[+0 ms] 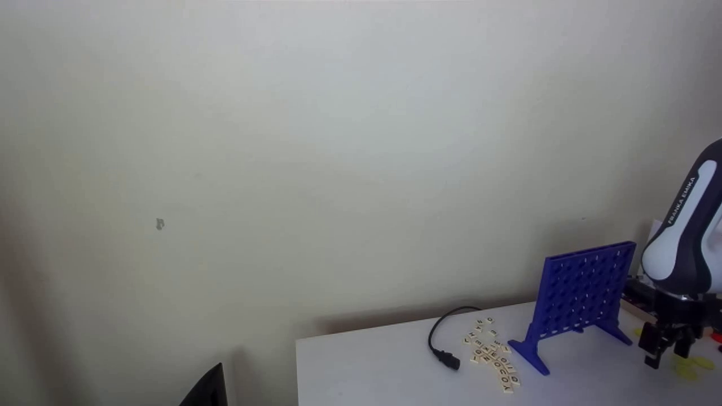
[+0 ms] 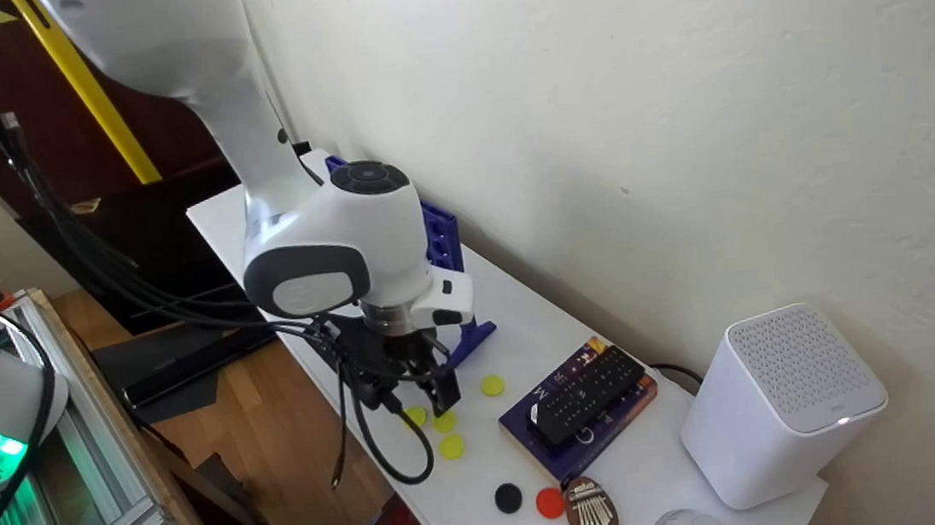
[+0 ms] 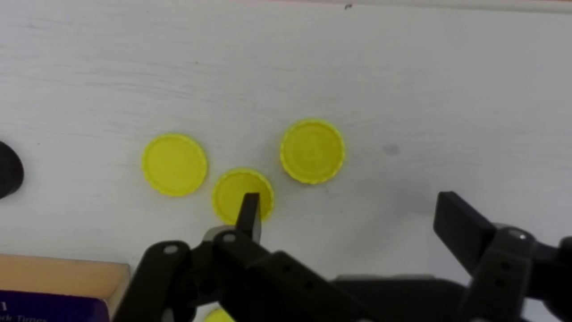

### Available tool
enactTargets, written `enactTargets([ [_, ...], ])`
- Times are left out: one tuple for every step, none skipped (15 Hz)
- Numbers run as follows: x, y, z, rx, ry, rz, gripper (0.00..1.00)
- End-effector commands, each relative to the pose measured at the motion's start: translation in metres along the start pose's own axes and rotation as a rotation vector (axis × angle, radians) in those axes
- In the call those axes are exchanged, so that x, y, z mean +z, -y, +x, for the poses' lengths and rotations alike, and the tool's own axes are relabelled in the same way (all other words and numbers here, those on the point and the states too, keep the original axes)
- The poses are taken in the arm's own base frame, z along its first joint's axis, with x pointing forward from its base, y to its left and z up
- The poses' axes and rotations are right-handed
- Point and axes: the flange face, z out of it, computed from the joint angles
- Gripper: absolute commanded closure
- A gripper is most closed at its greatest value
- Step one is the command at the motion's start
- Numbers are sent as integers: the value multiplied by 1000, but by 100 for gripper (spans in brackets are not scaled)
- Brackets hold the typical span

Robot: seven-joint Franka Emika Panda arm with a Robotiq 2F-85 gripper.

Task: Put one yellow chip inside the blue gameboard.

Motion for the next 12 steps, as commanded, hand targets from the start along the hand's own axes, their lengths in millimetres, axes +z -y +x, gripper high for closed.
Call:
enactTargets([
  [-8, 2, -9, -26, 27, 4, 0],
  [-8, 3, -11, -35, 30, 6, 0],
  [-8, 3, -12, -37, 34, 6, 0],
  [-7, 4, -12, -46, 38, 7, 0],
  [-6, 4, -12, -53, 42, 2, 0],
  [-5, 4, -11, -60, 41, 0, 0],
  [-4, 5, -10, -72, 42, 2, 0],
  [-3, 5, -10, -77, 47, 3, 0],
  [-2, 6, -10, -84, 52, 3, 0],
  [-1, 7, -10, -91, 59, 5, 0],
  [0, 7, -10, -99, 65, 7, 0],
  [1, 8, -10, -104, 70, 7, 0],
])
